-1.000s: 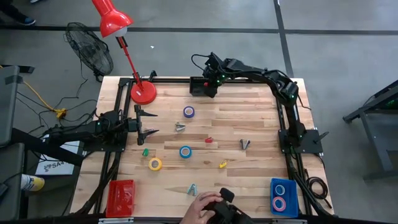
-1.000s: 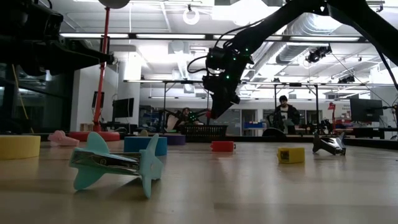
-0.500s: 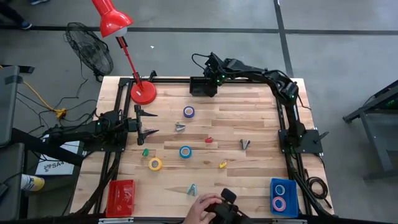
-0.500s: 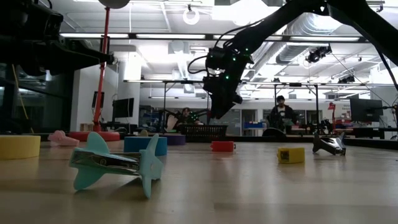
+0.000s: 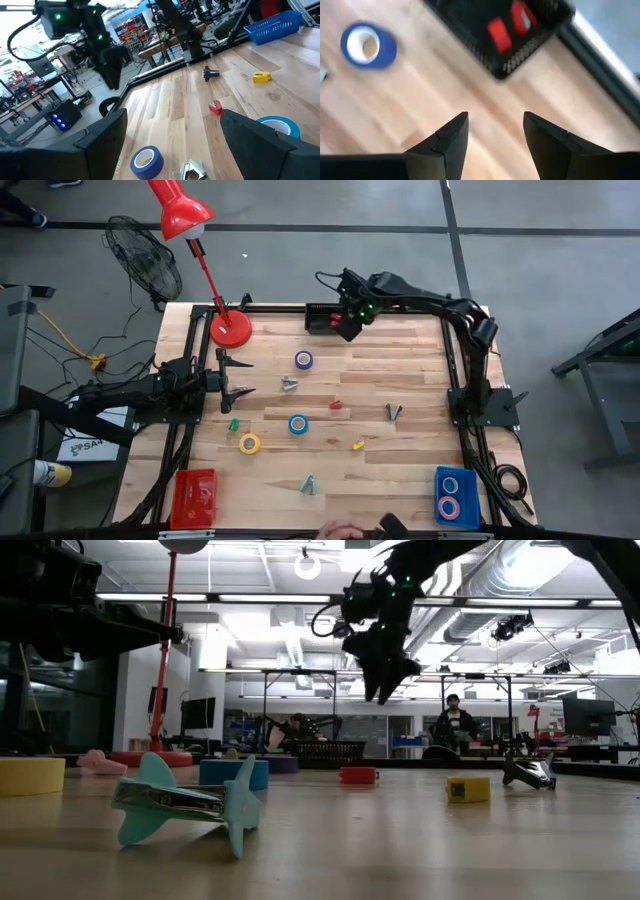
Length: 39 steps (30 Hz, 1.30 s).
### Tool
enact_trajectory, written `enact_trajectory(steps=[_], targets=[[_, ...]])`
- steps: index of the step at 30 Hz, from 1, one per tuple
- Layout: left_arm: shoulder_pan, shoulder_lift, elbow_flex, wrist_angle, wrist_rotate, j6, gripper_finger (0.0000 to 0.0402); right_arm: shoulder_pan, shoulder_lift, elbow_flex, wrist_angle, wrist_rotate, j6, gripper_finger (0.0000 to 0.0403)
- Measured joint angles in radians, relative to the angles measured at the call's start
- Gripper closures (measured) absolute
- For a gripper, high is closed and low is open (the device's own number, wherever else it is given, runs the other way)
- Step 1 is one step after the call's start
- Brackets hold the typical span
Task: Pick and place Stapler, Stapler remover, tape
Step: Put the black staple remover into the red basket
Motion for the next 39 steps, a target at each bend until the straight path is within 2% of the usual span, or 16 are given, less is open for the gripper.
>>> enact_trajectory(steps=[13, 25, 30, 39], targets=[[0.000, 0.000, 0.000, 0.000, 0.000, 0.000, 0.0085, 0.159, -0.089, 0.000, -0.308, 0.171, 0.299, 0.0221], [0.000, 0.000, 0.000, 0.000, 0.000, 0.000, 0.0085, 0.358, -0.118, -0.006, -0.484, 0.213, 0.655, 0.0221], [0.000, 0.000, 0.000, 0.000, 0.000, 0.000, 0.0085, 0.446, -0.189, -0.138, -0.448, 0.189, 0.824, 0.0221], [0.000, 0.000, 0.000, 0.000, 0.000, 0.000, 0.0085, 0.633, -0.379, -0.475, -0.187, 0.186, 1.176, 0.0221]])
